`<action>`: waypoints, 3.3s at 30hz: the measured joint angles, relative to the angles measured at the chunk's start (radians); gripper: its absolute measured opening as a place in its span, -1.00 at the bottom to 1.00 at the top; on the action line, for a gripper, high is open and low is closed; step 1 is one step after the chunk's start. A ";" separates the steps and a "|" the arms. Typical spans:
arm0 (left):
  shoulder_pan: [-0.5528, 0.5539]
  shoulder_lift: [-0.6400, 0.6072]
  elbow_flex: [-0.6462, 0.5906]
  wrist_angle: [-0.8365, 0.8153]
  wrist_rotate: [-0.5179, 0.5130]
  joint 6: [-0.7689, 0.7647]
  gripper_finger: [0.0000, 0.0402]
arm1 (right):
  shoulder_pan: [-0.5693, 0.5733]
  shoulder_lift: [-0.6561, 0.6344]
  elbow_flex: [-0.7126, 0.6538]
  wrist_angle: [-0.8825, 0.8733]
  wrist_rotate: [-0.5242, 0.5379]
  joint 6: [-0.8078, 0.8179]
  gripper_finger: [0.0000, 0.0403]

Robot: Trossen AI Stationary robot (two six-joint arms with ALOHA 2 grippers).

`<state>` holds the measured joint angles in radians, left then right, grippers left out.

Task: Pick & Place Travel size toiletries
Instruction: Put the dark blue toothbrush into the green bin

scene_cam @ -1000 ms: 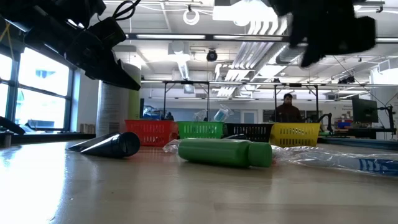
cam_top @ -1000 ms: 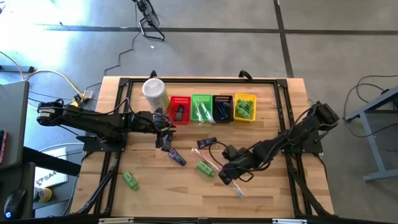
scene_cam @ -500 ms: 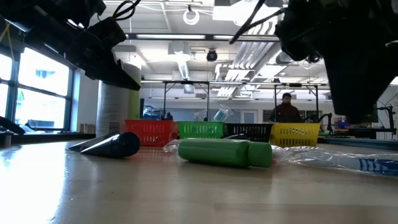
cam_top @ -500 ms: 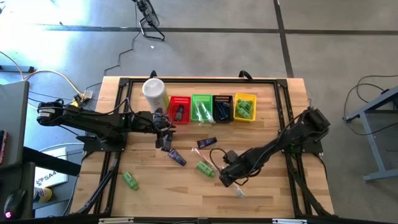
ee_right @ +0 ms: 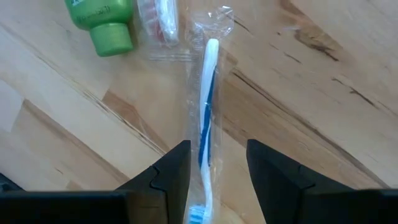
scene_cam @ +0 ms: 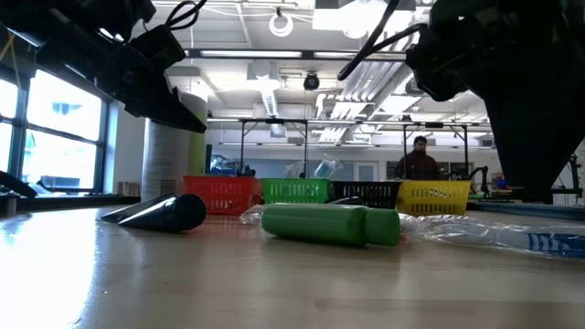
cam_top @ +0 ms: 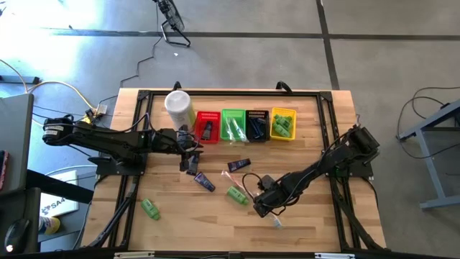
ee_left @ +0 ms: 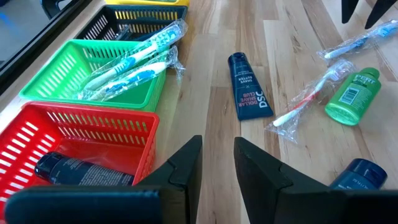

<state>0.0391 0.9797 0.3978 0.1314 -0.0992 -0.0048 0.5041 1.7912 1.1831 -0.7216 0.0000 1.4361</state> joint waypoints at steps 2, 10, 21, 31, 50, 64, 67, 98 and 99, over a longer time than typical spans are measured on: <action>0.000 0.000 0.000 0.000 -0.001 0.000 -0.56 | 0.000 0.000 0.000 0.000 0.000 0.000 -0.26; 0.000 0.000 0.000 0.000 -0.001 0.000 -0.56 | 0.000 0.000 0.000 0.000 -0.003 0.000 -0.26; 0.000 0.000 0.000 0.000 -0.001 0.000 -0.56 | 0.000 0.000 0.000 -0.001 0.005 -0.001 -0.26; 0.000 0.000 0.000 0.000 0.000 0.000 -0.56 | -0.001 -0.001 0.000 0.004 -0.037 -0.079 -0.26; 0.000 0.000 0.000 0.000 0.004 0.000 -0.56 | 0.000 -0.002 0.000 0.016 -0.060 -0.053 -0.22; 0.000 0.000 0.000 -0.003 0.003 0.000 -0.56 | 0.008 -0.002 0.000 0.029 0.012 -0.015 0.29; 0.000 0.000 0.000 -0.003 0.003 0.000 -0.56 | 0.027 -0.002 0.000 0.030 0.055 -0.010 0.25; 0.000 0.000 0.000 -0.008 0.000 0.000 -0.56 | 0.084 0.126 0.003 0.061 0.037 0.034 0.12; 0.000 0.000 0.000 -0.008 0.000 0.000 -0.56 | 0.083 0.127 0.003 0.061 0.036 0.034 0.12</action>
<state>0.0391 0.9798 0.3981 0.1230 -0.0994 -0.0051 0.5868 1.9179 1.1866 -0.6601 0.0363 1.4704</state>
